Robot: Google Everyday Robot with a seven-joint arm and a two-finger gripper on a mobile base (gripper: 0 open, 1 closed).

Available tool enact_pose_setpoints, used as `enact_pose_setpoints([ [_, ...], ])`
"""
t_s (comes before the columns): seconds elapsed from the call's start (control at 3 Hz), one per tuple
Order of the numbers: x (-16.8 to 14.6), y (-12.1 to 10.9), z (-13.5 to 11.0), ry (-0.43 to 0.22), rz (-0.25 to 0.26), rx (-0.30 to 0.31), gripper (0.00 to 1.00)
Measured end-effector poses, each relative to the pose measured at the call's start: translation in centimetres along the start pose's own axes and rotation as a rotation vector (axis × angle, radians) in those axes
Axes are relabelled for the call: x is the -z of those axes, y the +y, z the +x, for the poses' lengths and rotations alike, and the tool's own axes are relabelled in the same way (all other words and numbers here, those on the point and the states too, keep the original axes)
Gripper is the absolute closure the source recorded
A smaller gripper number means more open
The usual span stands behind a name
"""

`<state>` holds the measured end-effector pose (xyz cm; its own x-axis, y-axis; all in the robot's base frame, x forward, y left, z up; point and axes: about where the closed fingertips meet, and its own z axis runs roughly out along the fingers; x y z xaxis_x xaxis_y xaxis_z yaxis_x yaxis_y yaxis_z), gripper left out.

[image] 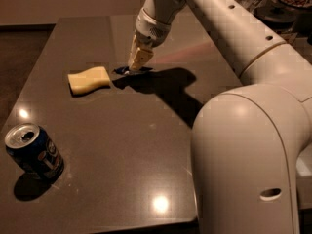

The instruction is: Move rxbar blueberry near sponge

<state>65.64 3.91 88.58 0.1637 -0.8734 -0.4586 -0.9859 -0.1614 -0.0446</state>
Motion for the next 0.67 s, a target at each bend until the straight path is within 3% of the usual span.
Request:
enact_pose_setpoints([
  [0.67, -0.68, -0.99, -0.4, -0.014, 0.025, 0.001, 0.38],
])
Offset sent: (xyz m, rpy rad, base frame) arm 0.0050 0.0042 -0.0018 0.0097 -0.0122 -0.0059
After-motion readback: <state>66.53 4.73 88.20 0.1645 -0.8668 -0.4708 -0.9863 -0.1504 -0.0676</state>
